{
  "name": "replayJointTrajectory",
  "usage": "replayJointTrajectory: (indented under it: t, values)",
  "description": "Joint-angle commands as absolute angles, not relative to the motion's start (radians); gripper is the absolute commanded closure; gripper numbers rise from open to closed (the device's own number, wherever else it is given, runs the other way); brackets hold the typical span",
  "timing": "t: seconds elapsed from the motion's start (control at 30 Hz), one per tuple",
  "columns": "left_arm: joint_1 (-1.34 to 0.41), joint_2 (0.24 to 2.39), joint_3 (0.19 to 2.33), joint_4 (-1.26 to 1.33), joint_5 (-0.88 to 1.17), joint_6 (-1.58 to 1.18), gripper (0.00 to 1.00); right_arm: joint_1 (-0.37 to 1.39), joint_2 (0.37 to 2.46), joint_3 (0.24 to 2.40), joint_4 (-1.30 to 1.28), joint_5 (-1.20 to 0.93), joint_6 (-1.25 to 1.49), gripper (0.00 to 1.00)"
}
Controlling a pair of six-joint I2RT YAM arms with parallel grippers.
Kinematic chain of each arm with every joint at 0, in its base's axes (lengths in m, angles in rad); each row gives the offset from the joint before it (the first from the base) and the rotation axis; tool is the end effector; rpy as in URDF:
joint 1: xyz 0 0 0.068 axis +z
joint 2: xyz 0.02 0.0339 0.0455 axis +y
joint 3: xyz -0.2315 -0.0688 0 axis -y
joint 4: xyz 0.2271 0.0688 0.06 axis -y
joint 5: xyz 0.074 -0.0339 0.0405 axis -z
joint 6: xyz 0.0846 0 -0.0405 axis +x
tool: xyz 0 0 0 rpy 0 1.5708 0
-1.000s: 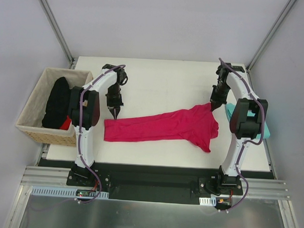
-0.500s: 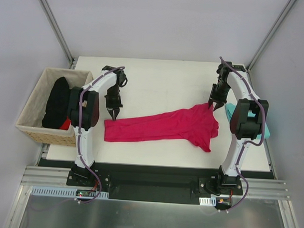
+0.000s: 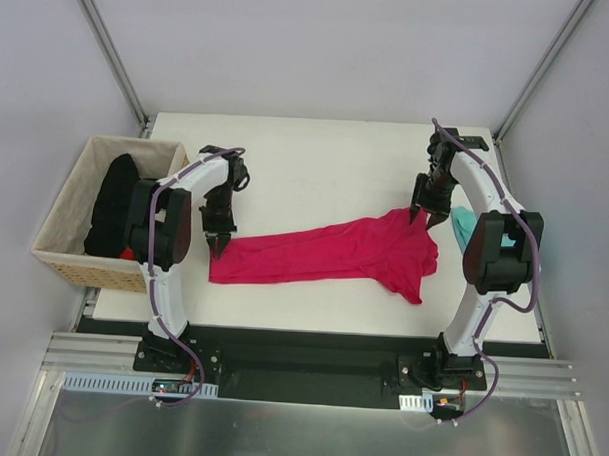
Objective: Fold and stack the t-shirts
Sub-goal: Fold the other side of the tshirt into a rectangle
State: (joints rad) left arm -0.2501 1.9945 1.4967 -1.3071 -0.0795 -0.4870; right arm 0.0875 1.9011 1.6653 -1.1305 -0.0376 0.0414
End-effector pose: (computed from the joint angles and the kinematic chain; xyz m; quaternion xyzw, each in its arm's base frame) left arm 0.2988 -0.0694 0.1148 0.1127 -0.9860 -0.0789 0.0946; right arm 0.3604 0.0348 0.1825 -0.0248 0.9943 0.0252 0.1006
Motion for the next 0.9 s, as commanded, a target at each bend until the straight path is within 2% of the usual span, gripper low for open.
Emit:
replayJointTrajectory:
  t: [0.0,0.3,0.87]
  values:
    - [-0.258,1.983,1.467,-1.33,-0.146,-0.526,0.89,0.104,1.847,1.667,-1.152,-0.057,0.04,0.53]
    - [-0.258,2.009,1.468,-1.293,-0.167,-0.537,0.72,0.106,1.844,1.67,-1.161,-0.063,0.032,0.55]
    - [-0.255,2.077,1.439,-1.21,-0.112,-0.505,0.72,0.103,1.859,1.715,-1.184,-0.049,0.029,0.57]
